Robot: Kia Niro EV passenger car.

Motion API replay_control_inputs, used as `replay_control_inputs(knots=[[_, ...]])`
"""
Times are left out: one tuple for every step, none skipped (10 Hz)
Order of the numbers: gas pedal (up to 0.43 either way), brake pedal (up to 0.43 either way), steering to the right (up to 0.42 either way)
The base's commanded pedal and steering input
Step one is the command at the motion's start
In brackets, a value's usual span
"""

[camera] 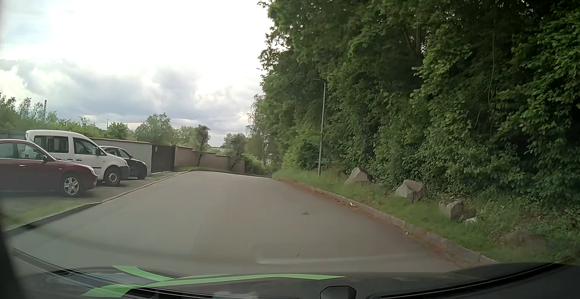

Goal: Follow the waypoints while adhering to traffic rules and regulations

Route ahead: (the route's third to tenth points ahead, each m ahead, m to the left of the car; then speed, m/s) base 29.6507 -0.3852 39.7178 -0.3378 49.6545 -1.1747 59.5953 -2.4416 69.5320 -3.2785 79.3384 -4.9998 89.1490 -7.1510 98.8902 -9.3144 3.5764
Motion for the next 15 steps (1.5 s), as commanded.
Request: replay_control_inputs(knots=[[0.028, 0.0, -0.05], [0.028, 0.0, -0.051], [0.028, 0.0, -0.051], [0.028, 0.0, -0.051], [0.028, 0.0, -0.051], [0.028, 0.0, -0.052], [0.028, 0.0, -0.052], [0.028, 0.0, -0.051], [0.028, 0.0, -0.052], [0.028, 0.0, -0.052], [0.028, 0.0, -0.052], [0.028, 0.0, -0.053], [0.028, 0.0, -0.053], [0.028, 0.0, -0.056], [0.028, 0.0, -0.057]])
